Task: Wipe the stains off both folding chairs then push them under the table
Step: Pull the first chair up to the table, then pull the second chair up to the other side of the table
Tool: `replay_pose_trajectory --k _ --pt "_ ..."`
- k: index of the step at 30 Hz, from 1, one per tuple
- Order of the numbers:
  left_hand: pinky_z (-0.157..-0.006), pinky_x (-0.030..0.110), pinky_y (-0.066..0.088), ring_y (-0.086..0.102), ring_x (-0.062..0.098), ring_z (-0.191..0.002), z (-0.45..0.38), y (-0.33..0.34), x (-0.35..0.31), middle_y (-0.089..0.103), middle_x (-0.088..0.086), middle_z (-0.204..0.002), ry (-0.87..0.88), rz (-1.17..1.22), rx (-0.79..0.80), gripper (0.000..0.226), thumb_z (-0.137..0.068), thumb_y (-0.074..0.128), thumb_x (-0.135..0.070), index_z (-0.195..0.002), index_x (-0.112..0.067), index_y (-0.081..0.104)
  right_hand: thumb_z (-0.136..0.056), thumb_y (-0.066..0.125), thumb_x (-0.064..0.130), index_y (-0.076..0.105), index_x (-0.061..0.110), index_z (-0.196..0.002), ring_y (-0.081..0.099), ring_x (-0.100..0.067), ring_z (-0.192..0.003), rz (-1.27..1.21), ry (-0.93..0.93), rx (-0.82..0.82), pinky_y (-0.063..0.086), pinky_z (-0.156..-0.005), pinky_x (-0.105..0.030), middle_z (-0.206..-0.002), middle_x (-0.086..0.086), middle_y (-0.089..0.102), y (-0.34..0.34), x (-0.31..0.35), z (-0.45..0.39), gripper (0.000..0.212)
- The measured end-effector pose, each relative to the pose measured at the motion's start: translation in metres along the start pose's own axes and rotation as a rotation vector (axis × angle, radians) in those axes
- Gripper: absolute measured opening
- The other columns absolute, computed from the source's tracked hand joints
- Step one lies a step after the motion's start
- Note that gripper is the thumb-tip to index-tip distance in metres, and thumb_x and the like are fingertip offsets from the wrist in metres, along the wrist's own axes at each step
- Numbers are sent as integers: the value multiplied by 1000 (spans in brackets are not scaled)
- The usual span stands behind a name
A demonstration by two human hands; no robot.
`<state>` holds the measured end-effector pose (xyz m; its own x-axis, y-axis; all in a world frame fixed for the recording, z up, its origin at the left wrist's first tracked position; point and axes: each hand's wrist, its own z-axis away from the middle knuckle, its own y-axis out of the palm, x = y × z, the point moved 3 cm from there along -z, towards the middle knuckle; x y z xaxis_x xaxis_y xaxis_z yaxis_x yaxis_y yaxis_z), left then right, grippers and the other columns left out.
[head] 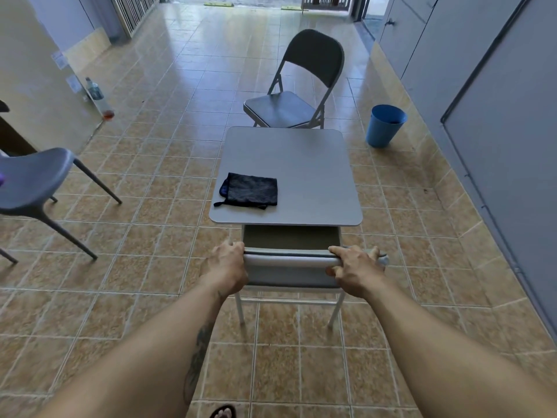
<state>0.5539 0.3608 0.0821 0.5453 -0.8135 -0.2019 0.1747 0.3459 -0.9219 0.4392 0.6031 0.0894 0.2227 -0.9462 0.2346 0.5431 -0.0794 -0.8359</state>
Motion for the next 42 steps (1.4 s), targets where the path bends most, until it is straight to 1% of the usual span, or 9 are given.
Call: replay_pose_trajectory --k 6,12,16,18,26,32,34,38,42 --pt "-77 33 53 61 23 -94 33 -27 -6 63 0 -113 -90 221 -36 40 -81 52 -12 -116 -27 63 -88 57 46 33 34 -149 22 -36 -144 -99 -76 -76 27 -113 -56 -154 -2 34 -25 12 34 66" --pt "-83 36 56 63 21 -97 61 -68 -6 68 3 -112 -98 507 -30 35 -84 53 -15 -114 -24 67 -90 57 41 41 26 -146 37 -26 -137 -172 -234 -75 32 -113 -45 -149 -5 40 -64 47 68 60" --pt "-65 22 50 65 14 -90 55 -100 14 68 2 -109 -57 642 -22 31 -89 52 -13 -115 -22 66 -90 56 41 45 28 -143 43 -24 -132 -157 -287 -90 37 -111 -43 -147 -1 42 -79 87 75 55" --pt "-66 24 54 68 14 -89 46 -118 34 69 2 -109 -51 723 -14 33 -89 53 -14 -118 -22 65 -91 56 40 45 29 -143 42 -24 -131 -140 -317 -79 37 -110 -42 -147 -1 42 -83 117 70 54" --pt "-63 21 48 70 17 -87 -34 -227 164 71 4 -102 -34 833 -96 30 -91 56 -13 -118 -14 67 -94 56 34 47 25 -142 43 -25 -131 -173 -416 -141 34 -111 -37 -143 -4 45 -114 302 9 50" --pt "-74 24 53 69 18 -93 -105 -324 260 72 4 -108 16 721 -188 28 -91 56 -16 -116 -20 69 -94 58 39 43 27 -144 39 -23 -135 -224 -464 -183 31 -112 -38 -148 -1 40 -142 434 -36 54" --pt "-82 28 55 69 19 -94 -131 -351 284 72 5 -108 29 713 -220 29 -90 56 -16 -116 -19 69 -93 58 41 41 27 -145 37 -22 -138 -210 -487 -192 30 -114 -39 -151 0 38 -152 469 -55 57" --pt "-77 26 52 68 18 -94 -191 -393 317 72 3 -108 29 709 -249 30 -90 55 -17 -117 -22 68 -93 59 41 42 26 -145 36 -23 -138 -198 -514 -221 31 -114 -40 -152 0 37 -179 526 -110 57" --pt "-82 27 53 69 18 -94 -271 -424 338 72 3 -107 26 667 -233 31 -89 54 -16 -114 -24 69 -91 60 44 43 29 -144 44 -23 -133 -207 -516 -230 34 -112 -43 -151 0 39 -209 571 -198 57"
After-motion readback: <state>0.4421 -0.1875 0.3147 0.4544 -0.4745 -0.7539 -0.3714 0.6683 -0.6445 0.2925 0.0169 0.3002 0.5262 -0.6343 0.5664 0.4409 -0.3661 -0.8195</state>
